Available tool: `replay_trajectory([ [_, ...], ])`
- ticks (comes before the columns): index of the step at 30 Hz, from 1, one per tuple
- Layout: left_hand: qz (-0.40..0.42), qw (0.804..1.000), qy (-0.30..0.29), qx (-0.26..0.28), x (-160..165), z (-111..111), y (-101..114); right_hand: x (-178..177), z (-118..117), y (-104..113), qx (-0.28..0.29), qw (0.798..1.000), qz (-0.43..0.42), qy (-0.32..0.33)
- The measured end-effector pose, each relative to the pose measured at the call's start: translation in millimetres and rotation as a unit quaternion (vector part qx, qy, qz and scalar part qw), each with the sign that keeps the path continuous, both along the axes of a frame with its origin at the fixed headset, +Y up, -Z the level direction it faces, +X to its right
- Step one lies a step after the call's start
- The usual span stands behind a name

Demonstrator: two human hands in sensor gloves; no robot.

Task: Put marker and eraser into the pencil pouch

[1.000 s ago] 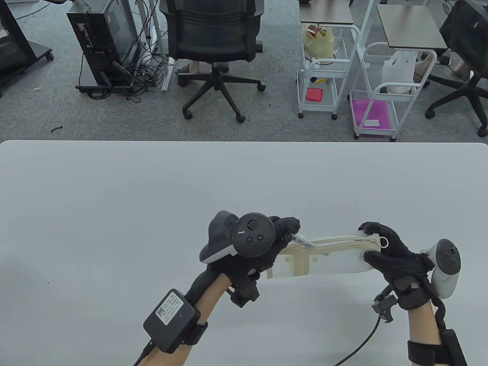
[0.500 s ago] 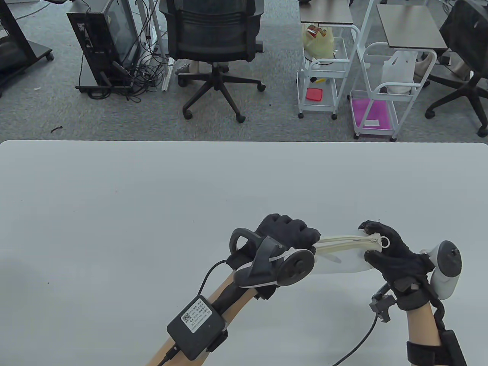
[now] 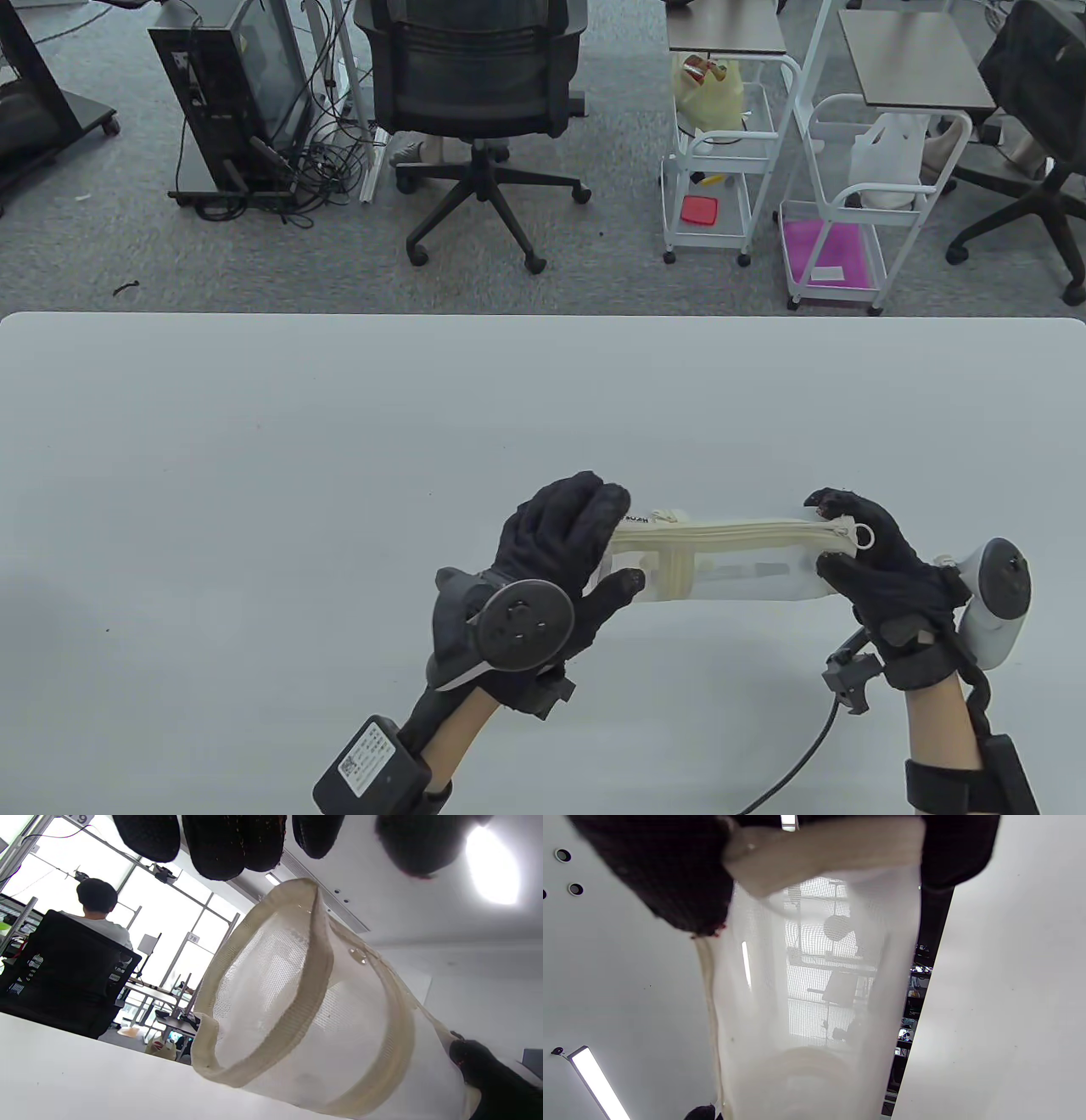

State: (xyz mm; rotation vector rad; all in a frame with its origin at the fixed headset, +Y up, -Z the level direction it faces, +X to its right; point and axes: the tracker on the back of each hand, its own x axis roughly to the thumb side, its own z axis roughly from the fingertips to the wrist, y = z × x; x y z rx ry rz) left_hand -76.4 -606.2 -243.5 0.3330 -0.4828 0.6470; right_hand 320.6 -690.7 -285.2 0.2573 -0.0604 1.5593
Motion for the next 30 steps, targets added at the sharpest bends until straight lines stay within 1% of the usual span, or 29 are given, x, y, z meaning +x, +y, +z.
replay_trajectory([
  [1,0.042,0.999,-0.003,-0.015,-9,-2,-9,-1,0,0,0.0,1.0,0.002,-0.002],
  [2,0.066,0.997,-0.006,-0.03,-14,-4,-15,-1,0,-1,0.0,1.0,0.003,-0.003],
  [4,0.124,0.989,-0.03,-0.08,-25,-12,-35,-3,-1,-2,-0.002,1.0,0.005,-0.004],
  [6,0.162,0.975,-0.063,-0.138,-30,-20,-55,-5,-1,-4,-0.004,1.0,0.008,-0.006],
  [8,0.169,0.965,-0.086,-0.183,-32,-27,-68,-9,-2,-5,-0.006,1.0,0.014,-0.004],
  [9,0.168,0.964,-0.09,-0.184,-32,-29,-73,-11,-2,-6,-0.007,1.0,0.017,-0.001],
  [11,0.166,0.967,-0.094,-0.169,-32,-31,-80,-17,-2,-8,-0.009,1.0,0.024,0.005],
  [13,0.172,0.961,-0.113,-0.184,-30,-31,-84,-22,-3,-8,-0.01,0.999,0.031,0.012],
  [16,0.181,0.955,-0.118,-0.205,-29,-31,-91,-30,-3,-9,-0.014,0.999,0.027,0.024],
  [19,0.181,0.951,-0.123,-0.219,-28,-32,-100,-34,-3,-9,-0.012,0.999,0.042,0.031],
  [21,0.187,0.943,-0.138,-0.239,-27,-33,-104,-35,-3,-10,-0.013,0.998,0.044,0.035],
  [22,0.207,0.936,-0.144,-0.245,-27,-33,-105,-36,-3,-10,-0.013,0.998,0.039,0.039],
  [23,0.228,0.93,-0.143,-0.25,-26,-33,-106,-36,-3,-10,-0.014,0.999,0.034,0.04],
  [25,0.249,0.925,-0.139,-0.25,-27,-33,-105,-38,-2,-10,-0.015,0.998,0.029,0.046],
  [28,0.241,0.932,-0.127,-0.237,-30,-34,-103,-40,-2,-7,-0.013,0.998,0.035,0.053],
  [30,0.253,0.93,-0.126,-0.236,-32,-35,-102,-41,-1,-4,-0.013,0.997,0.049,0.059],
])
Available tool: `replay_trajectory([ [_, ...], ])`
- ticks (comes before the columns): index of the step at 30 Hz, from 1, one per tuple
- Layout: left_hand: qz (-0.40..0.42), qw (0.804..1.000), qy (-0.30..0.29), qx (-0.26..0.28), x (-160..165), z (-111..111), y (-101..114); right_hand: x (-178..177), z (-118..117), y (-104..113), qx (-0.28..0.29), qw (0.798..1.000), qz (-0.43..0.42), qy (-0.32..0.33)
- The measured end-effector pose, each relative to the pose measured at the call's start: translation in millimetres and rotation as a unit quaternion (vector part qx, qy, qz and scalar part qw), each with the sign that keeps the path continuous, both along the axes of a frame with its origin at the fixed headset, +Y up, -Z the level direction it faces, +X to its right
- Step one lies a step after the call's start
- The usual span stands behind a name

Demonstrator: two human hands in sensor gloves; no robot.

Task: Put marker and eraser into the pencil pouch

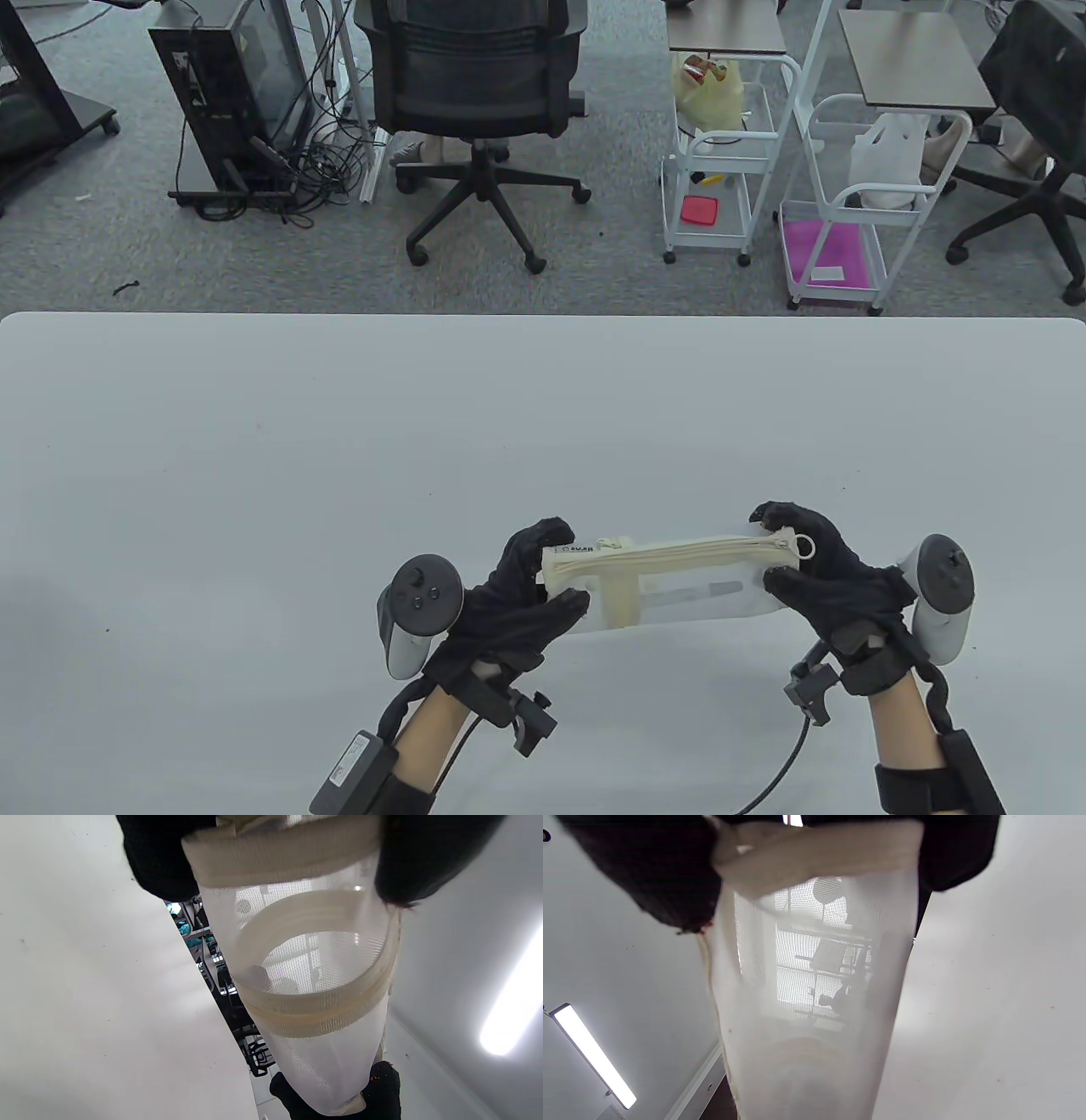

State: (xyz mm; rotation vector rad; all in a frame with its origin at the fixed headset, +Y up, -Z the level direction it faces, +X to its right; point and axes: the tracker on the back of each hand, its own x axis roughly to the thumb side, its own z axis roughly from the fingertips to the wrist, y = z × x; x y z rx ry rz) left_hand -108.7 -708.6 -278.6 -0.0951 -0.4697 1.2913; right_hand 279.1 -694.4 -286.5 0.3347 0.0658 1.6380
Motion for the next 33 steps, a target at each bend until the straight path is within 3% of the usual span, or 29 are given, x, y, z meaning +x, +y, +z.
replay_trajectory([
  [4,0.013,1.0,0.01,0.003,-5,-2,2,10,6,25,0.036,0.995,0.092,0.016],
  [7,0.012,1.0,0.02,0.01,-8,-3,4,28,12,44,0.05,0.986,0.159,-0.009],
  [10,0.014,1.0,0.023,0.012,-10,-2,5,57,8,52,0.024,0.968,0.23,-0.097],
  [12,0.013,1.0,0.026,0.013,-10,-2,4,77,-1,49,0.005,0.944,0.273,-0.183],
  [14,0.013,1.0,0.024,0.011,-9,-2,3,94,-10,39,-0.011,0.909,0.307,-0.281],
  [15,0.013,1.0,0.024,0.01,-9,-2,3,104,-17,30,-0.036,0.881,0.349,-0.318],
  [16,0.01,1.0,0.022,0.01,-8,-2,3,110,-21,24,-0.055,0.865,0.376,-0.329],
  [17,0.005,1.0,0.021,0.012,-8,-2,2,119,-29,10,-0.092,0.827,0.429,-0.352],
  [20,0.002,1.0,0.021,0.012,-8,-2,2,133,-39,-19,-0.149,0.751,0.517,-0.383],
  [23,0.001,1.0,0.021,0.011,-8,-3,1,144,-47,-49,-0.212,0.687,0.595,-0.359],
  [26,0.0,1.0,0.022,0.01,-9,-3,1,147,-50,-64,-0.265,0.661,0.622,-0.325],
  [31,0.002,1.0,0.022,0.009,-8,-2,1,139,-54,-64,-0.216,0.637,0.655,-0.344],
  [33,0.0,1.0,0.02,0.01,-8,-2,1,135,-56,-65,-0.223,0.63,0.668,-0.328],
])
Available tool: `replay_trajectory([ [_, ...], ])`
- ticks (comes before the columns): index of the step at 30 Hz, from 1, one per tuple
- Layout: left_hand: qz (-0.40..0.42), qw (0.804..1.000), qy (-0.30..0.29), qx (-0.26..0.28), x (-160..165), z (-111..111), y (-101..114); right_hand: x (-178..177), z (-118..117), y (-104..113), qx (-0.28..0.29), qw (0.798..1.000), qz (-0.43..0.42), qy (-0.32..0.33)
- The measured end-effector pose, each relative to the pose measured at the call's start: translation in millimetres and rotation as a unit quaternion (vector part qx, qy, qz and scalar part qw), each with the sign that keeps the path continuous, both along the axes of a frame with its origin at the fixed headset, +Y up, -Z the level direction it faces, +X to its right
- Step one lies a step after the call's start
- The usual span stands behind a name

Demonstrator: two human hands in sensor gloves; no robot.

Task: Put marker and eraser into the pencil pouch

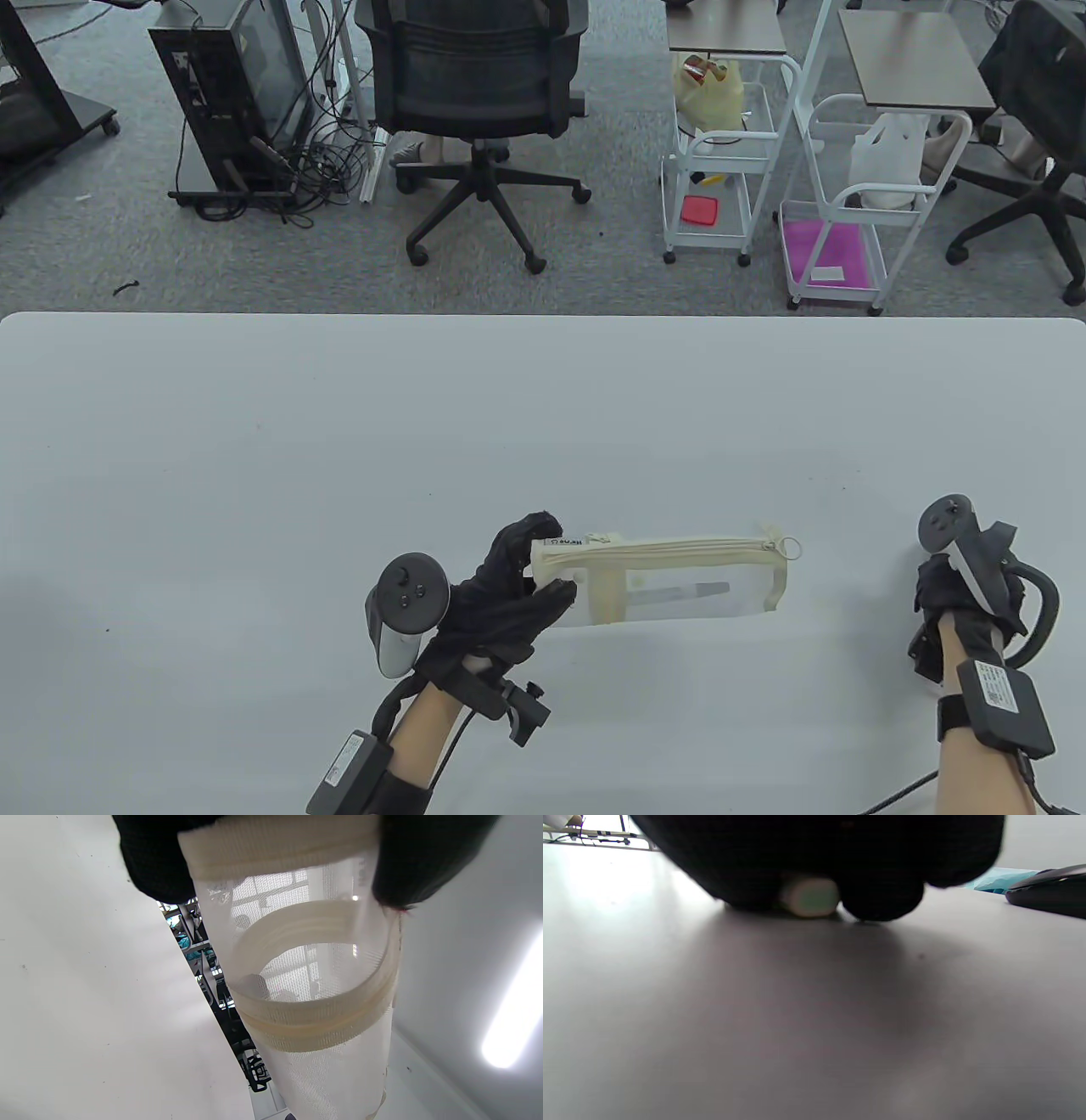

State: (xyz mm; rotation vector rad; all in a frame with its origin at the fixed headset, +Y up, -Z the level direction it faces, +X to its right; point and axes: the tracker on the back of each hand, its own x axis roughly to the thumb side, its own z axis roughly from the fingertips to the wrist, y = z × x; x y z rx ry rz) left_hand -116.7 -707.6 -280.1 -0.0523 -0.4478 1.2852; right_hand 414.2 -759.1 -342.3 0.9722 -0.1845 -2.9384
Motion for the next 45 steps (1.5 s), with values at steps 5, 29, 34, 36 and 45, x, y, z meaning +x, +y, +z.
replay_trajectory([
  [5,0.001,1.0,-0.001,0.0,0,0,0,-11,3,11,0.066,0.997,-0.011,0.028],
  [29,-0.036,0.999,0.005,0.006,4,0,-2,-140,79,144,0.433,0.822,-0.193,0.315],
  [34,-0.049,0.999,0.007,0.011,7,1,-2,-163,93,150,0.425,0.804,-0.186,0.372],
  [36,-0.057,0.998,0.01,0.015,8,1,-1,-173,95,150,0.403,0.8,-0.191,0.4],
  [45,-0.075,0.997,0.01,0.026,10,2,-1,-202,98,142,0.331,0.805,-0.166,0.463],
])
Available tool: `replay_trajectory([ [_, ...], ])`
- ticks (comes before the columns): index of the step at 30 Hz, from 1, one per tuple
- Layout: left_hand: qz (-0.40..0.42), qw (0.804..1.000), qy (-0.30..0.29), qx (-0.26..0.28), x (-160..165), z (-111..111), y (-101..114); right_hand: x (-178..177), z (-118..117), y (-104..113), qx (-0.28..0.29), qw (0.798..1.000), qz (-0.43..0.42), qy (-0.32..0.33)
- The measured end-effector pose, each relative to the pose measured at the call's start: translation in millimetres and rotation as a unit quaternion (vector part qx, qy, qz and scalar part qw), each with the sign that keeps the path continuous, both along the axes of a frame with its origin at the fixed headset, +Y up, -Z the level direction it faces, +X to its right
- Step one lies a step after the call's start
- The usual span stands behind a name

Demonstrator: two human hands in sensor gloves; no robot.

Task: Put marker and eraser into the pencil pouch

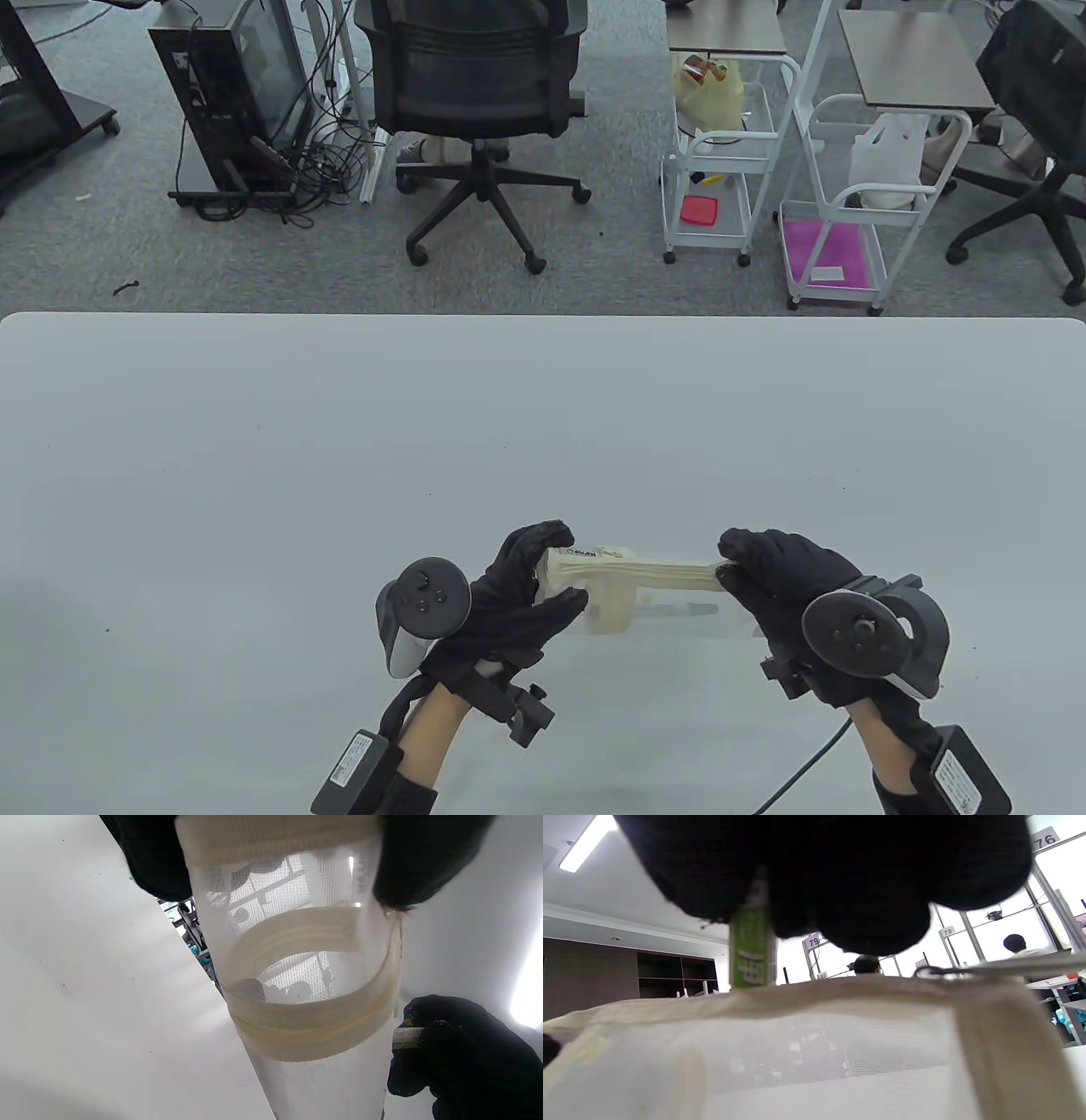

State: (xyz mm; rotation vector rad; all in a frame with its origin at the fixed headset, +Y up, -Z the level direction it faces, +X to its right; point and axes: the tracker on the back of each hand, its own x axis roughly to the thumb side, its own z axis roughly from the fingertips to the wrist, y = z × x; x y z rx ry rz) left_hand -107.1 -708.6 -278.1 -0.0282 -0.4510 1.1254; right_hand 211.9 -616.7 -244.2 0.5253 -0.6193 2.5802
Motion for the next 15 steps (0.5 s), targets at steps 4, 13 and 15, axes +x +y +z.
replay_trajectory([
  [4,-0.009,1.0,-0.002,0.004,2,1,0,-4,-2,-4,-0.026,0.999,-0.018,0.016],
  [13,-0.015,1.0,-0.017,0.009,8,3,1,-24,4,-11,0.046,0.997,0.049,-0.031],
  [15,-0.01,1.0,-0.018,0.007,9,3,1,-32,8,-11,0.088,0.991,0.088,-0.05],
])
